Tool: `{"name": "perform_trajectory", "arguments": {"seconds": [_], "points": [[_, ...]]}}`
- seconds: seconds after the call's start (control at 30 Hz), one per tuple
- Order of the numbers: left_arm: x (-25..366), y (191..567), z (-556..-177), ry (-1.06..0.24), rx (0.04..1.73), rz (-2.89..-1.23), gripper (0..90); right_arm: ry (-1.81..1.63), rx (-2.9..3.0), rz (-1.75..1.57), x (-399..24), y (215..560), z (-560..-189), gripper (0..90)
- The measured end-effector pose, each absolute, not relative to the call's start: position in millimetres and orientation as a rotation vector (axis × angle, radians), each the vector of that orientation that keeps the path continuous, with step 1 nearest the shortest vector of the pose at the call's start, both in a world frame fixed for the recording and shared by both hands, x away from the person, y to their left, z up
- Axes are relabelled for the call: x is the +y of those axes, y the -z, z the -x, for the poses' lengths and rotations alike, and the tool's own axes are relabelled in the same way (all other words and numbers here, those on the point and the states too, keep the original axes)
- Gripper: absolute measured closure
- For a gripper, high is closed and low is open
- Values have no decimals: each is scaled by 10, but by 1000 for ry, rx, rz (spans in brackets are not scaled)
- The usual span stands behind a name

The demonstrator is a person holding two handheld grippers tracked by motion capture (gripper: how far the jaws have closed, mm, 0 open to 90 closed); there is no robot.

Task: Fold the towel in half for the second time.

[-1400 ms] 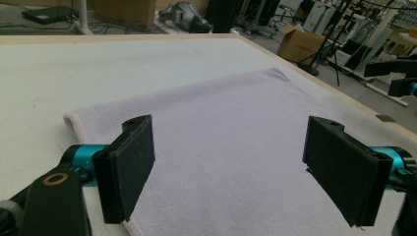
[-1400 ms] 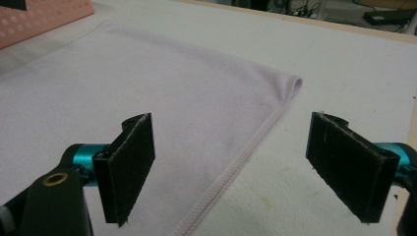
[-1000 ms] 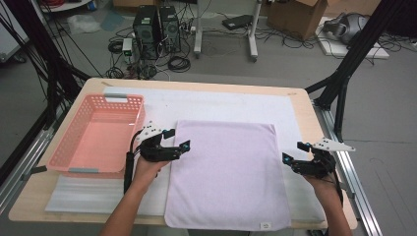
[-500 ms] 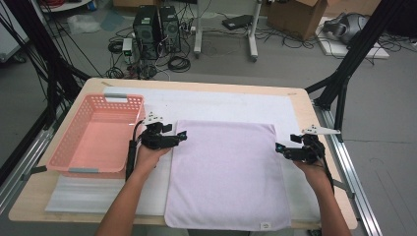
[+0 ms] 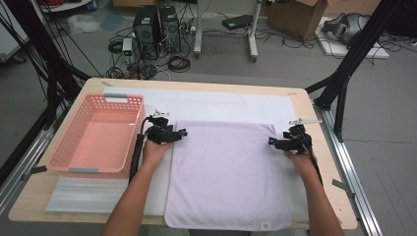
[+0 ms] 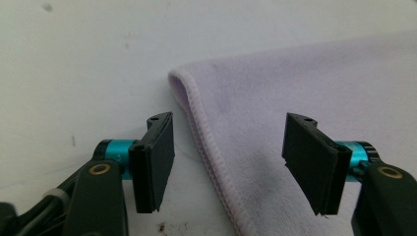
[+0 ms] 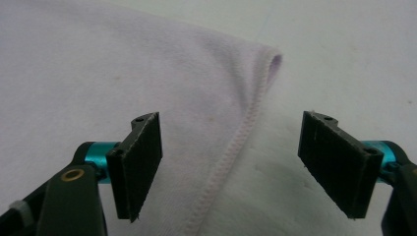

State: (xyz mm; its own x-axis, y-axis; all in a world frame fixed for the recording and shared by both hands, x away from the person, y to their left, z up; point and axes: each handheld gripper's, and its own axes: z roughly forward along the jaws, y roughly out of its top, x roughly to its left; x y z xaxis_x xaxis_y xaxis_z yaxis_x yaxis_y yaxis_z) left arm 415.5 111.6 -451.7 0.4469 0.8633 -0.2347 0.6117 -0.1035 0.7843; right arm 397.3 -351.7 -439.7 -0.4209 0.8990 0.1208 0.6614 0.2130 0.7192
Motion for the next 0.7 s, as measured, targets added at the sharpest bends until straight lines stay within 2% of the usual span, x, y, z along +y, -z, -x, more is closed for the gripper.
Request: {"name": "perform_trajectory", "arguments": {"seconds": [0.17, 0.27, 0.33, 0.37, 0.4, 0.43, 0.57, 0.7], "points": [[1028, 4513, -4137, -454, 1208, -1903, 523, -968, 2158, -1483, -3516, 4425, -4043, 424], [1061, 4516, -4146, -453, 1217, -1896, 640, -954, 2154, -1469, -3512, 4424, -4046, 520], [1079, 4518, -4150, -440, 1220, -1885, 695, -954, 2185, -1437, -3488, 4414, -4043, 643], [1090, 4523, -4156, -410, 1208, -1878, 750, -962, 2200, -1429, -3469, 4412, -4042, 736], [1081, 4522, -4153, -402, 1201, -1882, 834, -972, 2214, -1426, -3452, 4410, -4042, 791], [1072, 4520, -4150, -408, 1207, -1882, 836, -980, 2217, -1439, -3440, 4409, -4040, 828], [1085, 4515, -4160, -370, 1252, -1839, 859, -1023, 2210, -1514, -3474, 4403, -4060, 866], [1104, 4405, -4182, -404, 1262, -1771, 862, -1024, 2169, -1444, -3469, 4330, -4060, 871]]}}
